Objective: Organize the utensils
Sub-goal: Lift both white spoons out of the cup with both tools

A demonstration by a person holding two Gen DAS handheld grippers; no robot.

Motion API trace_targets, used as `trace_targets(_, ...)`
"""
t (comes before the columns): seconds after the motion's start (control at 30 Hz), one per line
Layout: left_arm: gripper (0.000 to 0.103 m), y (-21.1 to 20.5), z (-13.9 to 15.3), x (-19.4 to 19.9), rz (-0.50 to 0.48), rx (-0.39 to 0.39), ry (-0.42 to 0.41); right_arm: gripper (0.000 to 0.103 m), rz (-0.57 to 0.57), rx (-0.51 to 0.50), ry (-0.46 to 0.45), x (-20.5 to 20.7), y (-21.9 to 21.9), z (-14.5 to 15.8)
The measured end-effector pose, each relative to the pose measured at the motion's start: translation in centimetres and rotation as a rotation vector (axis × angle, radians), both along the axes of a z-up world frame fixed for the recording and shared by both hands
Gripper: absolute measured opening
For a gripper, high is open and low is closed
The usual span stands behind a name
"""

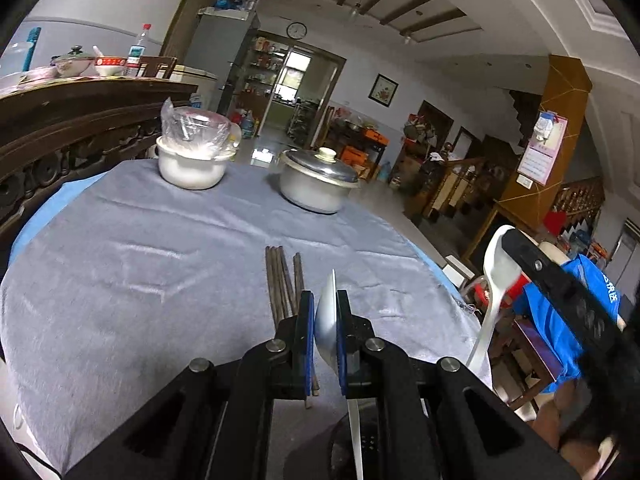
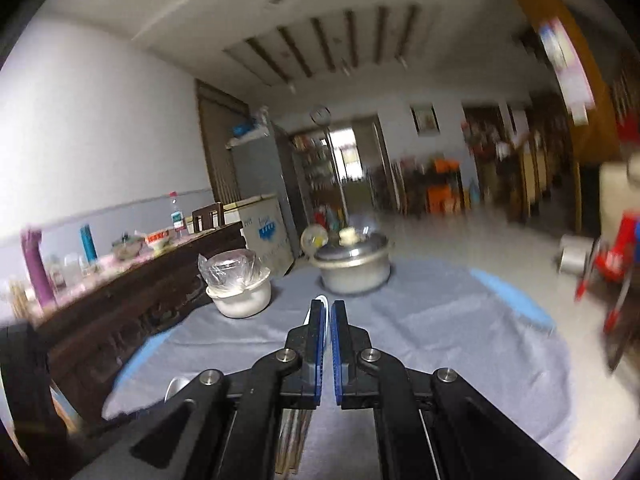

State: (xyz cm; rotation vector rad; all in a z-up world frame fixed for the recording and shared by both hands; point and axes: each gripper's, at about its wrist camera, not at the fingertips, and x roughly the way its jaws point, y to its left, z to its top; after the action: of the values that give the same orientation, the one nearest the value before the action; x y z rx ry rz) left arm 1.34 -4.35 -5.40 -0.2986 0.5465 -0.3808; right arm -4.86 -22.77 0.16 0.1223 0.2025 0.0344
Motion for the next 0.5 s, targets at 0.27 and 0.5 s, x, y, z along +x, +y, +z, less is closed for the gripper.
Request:
trace_targets(0.27, 0.01, 0.7, 0.0, -1.0, 0.008, -0.01, -0.003, 0.004, 0.058, -0.175, -0.004, -1.8, 4.2, -2.1)
trace_targets(0.5, 0.01, 1.1, 0.0, -1.8, -0.015, -0.003, 0.002, 0.004, 0.102, -0.191, 0.04, -3.8, 4.4, -3.4)
